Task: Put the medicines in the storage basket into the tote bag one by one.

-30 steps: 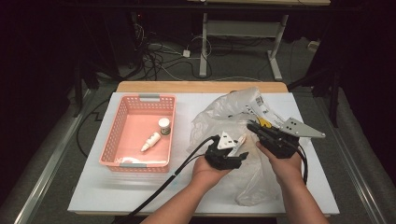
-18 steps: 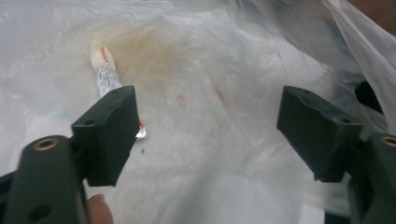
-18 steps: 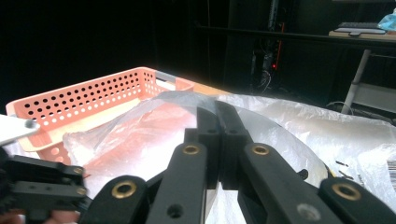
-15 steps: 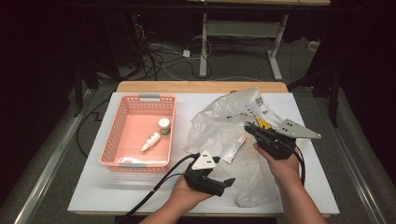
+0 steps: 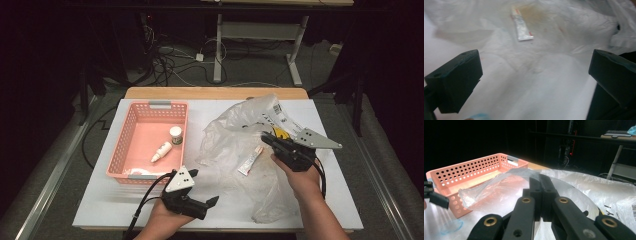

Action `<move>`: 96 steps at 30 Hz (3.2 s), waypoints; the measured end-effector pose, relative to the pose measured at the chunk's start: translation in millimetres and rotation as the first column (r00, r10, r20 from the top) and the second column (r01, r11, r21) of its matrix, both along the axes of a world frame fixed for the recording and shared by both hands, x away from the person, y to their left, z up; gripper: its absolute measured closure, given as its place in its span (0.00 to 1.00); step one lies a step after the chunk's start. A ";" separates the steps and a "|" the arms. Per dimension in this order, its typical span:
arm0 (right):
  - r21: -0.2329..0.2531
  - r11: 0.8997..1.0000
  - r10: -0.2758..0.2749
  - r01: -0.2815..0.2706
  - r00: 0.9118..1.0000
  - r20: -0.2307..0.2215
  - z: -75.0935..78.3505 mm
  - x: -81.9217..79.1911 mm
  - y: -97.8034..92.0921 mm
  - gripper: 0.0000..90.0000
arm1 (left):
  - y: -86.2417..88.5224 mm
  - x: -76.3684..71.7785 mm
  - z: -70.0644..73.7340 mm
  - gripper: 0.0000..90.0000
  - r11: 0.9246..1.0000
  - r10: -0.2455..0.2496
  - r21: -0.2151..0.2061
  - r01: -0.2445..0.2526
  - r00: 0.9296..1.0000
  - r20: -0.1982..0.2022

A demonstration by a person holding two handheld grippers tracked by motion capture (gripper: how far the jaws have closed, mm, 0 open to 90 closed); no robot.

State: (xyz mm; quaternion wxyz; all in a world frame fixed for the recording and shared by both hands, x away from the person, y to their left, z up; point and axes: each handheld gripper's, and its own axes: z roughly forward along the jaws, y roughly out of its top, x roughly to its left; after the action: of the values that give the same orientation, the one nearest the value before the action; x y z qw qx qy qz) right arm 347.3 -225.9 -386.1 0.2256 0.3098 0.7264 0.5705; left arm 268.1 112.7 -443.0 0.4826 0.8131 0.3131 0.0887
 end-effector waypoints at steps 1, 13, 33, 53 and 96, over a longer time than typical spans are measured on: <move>0.002 1.000 -0.002 0.002 1.000 -0.002 0.2 -0.2 -0.1 1.00 | 3.9 1.4 0.2 0.00 1.000 0.010 -0.003 -0.010 1.000 -0.004; 0.009 1.000 0.002 -0.002 1.000 -0.003 0.3 -0.4 -2.1 1.00 | 52.2 17.6 7.8 0.00 0.988 0.156 -0.016 -0.155 0.988 0.003; 0.008 1.000 0.000 0.000 1.000 -0.003 0.3 -0.9 -2.6 1.00 | 123.2 33.4 10.6 0.00 0.939 0.344 0.012 -0.343 0.939 -0.017; 0.020 1.000 0.001 0.000 1.000 -0.011 0.1 -1.6 -5.0 1.00 | 134.1 36.9 12.3 0.00 0.933 0.360 -0.017 -0.361 0.933 -0.024; 0.009 1.000 0.006 -0.006 1.000 -0.009 2.1 -1.3 -6.2 1.00 | 104.4 124.5 33.6 0.00 0.941 0.339 0.004 -0.339 0.939 -0.062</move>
State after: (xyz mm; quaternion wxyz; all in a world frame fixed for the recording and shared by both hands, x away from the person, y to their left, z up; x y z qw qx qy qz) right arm 346.0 -232.1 -384.0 0.2192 0.3112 0.7259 0.5729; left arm 392.6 217.1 -409.4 0.4530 0.7478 0.4635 0.1440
